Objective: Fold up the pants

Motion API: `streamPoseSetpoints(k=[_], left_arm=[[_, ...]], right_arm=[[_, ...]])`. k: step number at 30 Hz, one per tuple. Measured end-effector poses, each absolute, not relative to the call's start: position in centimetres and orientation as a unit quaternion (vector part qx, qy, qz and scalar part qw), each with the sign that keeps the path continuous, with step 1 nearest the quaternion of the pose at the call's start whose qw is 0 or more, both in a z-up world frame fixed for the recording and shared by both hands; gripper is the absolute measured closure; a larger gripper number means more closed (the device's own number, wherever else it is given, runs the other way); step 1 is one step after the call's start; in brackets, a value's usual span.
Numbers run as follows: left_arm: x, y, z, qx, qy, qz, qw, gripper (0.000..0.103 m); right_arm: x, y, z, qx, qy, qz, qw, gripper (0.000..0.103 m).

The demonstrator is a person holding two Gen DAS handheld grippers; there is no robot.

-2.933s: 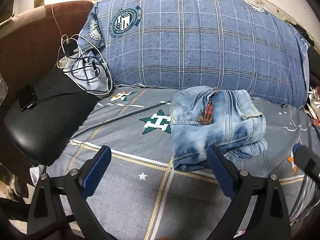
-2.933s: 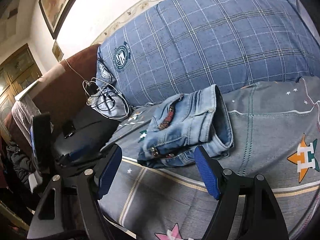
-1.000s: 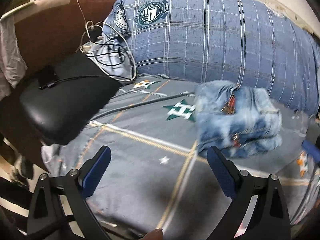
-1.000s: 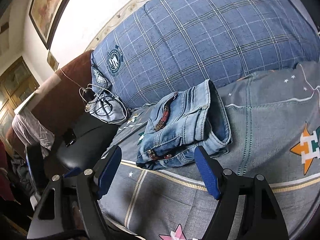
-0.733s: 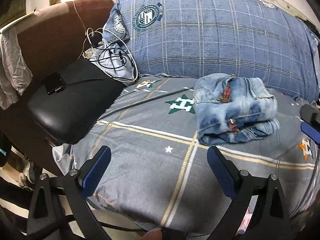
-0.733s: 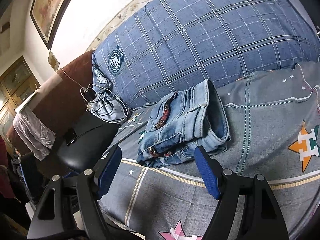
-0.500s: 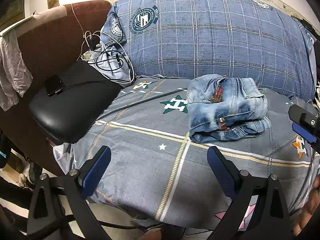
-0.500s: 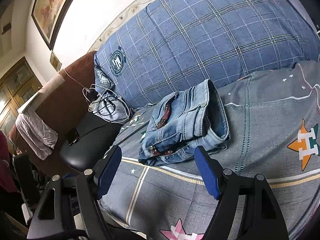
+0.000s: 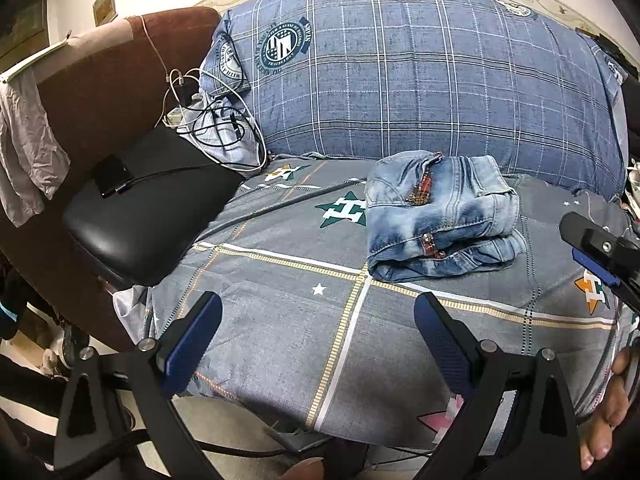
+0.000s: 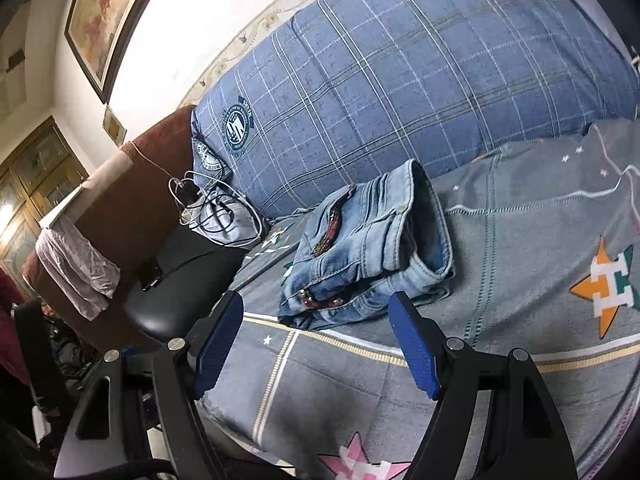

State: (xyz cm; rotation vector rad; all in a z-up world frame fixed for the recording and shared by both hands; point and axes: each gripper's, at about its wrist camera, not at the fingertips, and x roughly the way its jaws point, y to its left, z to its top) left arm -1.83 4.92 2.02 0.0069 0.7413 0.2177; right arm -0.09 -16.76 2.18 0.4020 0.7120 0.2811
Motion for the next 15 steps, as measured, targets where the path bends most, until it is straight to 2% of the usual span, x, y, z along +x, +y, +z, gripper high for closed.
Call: streamPoseSetpoints(k=[15], left_arm=[[-1.7, 4.9, 1.2, -0.022, 0.363, 0.099, 0.926, 0.006]], right_arm=[[-0.6, -16.1, 2.5, 0.185, 0.343, 0.139, 0.91, 0.027]])
